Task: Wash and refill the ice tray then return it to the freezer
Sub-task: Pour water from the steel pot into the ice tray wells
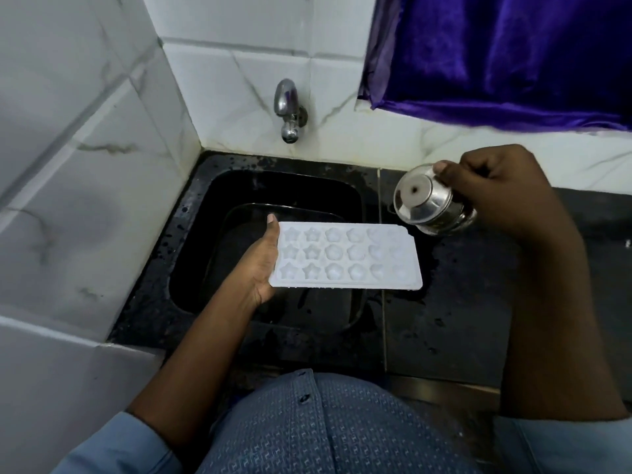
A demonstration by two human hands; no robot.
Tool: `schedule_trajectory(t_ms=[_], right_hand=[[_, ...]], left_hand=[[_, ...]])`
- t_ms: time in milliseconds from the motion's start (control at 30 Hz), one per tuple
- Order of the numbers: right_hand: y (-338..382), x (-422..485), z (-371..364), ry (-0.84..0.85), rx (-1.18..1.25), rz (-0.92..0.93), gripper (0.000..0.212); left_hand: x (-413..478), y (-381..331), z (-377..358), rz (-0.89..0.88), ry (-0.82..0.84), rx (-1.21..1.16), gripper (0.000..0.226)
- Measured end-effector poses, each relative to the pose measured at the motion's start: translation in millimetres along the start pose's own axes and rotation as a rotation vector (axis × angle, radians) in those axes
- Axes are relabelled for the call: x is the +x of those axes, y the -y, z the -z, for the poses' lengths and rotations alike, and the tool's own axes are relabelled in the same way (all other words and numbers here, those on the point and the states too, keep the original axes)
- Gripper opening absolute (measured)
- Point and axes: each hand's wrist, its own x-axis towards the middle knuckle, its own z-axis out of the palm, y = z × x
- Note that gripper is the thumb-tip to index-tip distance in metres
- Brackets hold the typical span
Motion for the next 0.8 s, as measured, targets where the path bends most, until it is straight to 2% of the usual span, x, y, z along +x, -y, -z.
schedule_trajectory(t_ms=[167, 233, 300, 467, 667, 800], right_hand=[[-37.1, -21.9, 9.6, -0.146, 0.184, -0.085, 0.062], [-50.4, -28.0, 10.9, -0.154, 0.199, -0.116, 0.063], [-61.6, -33.1, 13.1, -0.153, 0.196, -0.134, 0.065], [-80.1, -45.6, 16.1, -0.148, 0.184, -0.149, 0.058], [-96.4, -53.8, 18.4, -0.141, 0.197, -0.153, 0.058], [-108.1, -58.2, 16.7, -0.141, 0.219, -0.170, 0.060]], left_hand=[[26.8, 26.2, -34.6, 0.037, -0.044, 0.158, 0.076], [41.1, 38.7, -49.1, 0.079, -0.032, 0.165, 0.081], [48.0, 48.8, -64.7, 0.103, -0.043, 0.177, 0.076], [68.2, 71.1, -95.2, 0.179, 0.004, 0.171, 0.079], [93.1, 92.5, -112.6, 0.163, -0.016, 0.216, 0.079], [88.1, 90.7, -126.5, 0.162, -0.011, 0.243, 0.071]])
